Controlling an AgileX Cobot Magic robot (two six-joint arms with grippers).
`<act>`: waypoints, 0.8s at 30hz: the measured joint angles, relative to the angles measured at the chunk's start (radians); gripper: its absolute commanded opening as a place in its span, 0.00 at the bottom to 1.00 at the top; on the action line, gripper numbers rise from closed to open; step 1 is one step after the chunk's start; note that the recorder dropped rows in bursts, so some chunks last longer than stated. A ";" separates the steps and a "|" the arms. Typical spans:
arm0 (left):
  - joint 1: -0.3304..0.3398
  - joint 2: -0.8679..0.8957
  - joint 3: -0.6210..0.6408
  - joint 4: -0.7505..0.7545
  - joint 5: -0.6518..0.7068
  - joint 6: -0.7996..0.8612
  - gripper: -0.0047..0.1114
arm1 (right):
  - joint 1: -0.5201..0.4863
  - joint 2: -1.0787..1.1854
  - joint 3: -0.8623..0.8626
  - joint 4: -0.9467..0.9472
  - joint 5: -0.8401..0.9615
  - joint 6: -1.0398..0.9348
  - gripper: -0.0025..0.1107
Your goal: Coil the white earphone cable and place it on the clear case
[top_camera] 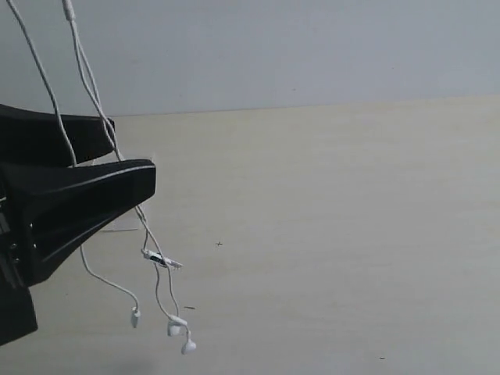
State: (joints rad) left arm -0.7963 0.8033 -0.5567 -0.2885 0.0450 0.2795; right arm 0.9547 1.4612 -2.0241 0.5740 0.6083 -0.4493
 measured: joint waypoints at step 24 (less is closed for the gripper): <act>0.000 0.000 0.000 -0.008 -0.002 -0.014 0.04 | 0.000 -0.009 0.000 0.002 -0.030 0.000 0.02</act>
State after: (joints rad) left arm -0.7963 0.8033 -0.5567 -0.2963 0.0430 0.2660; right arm 0.9547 1.4524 -2.0241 0.5761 0.5785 -0.4493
